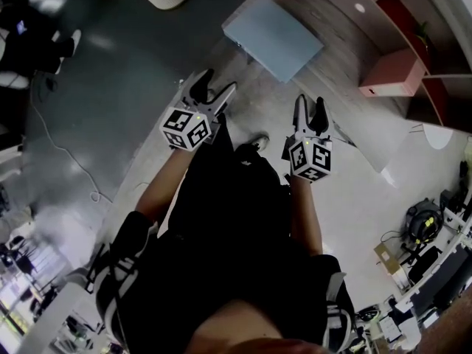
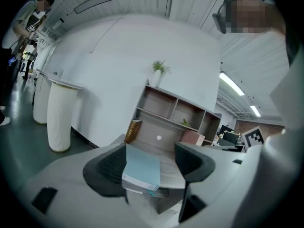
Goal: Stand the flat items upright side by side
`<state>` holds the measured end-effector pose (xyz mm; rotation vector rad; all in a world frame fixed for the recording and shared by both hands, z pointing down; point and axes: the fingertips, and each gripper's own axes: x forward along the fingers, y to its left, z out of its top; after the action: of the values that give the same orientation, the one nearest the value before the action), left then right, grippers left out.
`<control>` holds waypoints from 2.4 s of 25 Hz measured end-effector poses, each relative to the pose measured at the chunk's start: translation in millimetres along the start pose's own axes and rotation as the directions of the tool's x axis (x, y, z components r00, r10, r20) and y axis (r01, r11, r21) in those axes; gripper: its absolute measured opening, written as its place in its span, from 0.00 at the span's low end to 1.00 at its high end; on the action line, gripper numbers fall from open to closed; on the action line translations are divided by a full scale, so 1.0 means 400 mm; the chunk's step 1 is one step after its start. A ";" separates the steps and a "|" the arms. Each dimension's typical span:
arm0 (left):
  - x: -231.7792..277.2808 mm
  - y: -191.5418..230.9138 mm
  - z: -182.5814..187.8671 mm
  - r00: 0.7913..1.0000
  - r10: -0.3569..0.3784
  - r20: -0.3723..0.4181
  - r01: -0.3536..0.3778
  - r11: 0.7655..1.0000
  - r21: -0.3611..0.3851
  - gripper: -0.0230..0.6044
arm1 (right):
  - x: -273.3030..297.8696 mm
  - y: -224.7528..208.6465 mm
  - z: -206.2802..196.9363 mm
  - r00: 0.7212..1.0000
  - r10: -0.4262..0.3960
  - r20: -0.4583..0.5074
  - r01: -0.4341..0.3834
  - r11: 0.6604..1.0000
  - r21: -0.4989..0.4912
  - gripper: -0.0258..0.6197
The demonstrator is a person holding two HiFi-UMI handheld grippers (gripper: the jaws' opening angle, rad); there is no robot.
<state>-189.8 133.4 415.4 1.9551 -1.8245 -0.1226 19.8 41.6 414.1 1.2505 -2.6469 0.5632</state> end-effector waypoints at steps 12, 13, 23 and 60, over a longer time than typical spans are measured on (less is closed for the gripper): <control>0.226 0.257 -0.070 0.983 -0.071 -0.167 0.068 0.997 -0.019 0.53 | 0.221 -0.044 -0.163 0.978 -0.122 -0.172 0.141 0.985 0.103 0.41; 0.242 0.275 -0.081 0.979 -0.081 -0.186 0.077 0.997 -0.027 0.53 | 0.235 -0.047 -0.180 0.972 -0.135 -0.192 0.158 0.981 0.113 0.41; 0.443 0.455 -0.190 0.919 -0.118 -0.376 0.135 0.991 0.020 0.54 | 0.369 -0.096 -0.369 0.908 -0.197 -0.370 0.276 0.945 0.173 0.49; 0.541 0.263 -0.372 0.801 -0.346 -0.488 0.329 0.936 -0.124 0.55 | 0.228 -0.306 -0.460 0.869 -0.243 -0.430 0.382 0.882 0.275 0.50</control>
<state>-206.7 -36.7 640.9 2.0286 -1.1218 0.2309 53.1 -20.5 642.6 1.4500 -2.0147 1.1297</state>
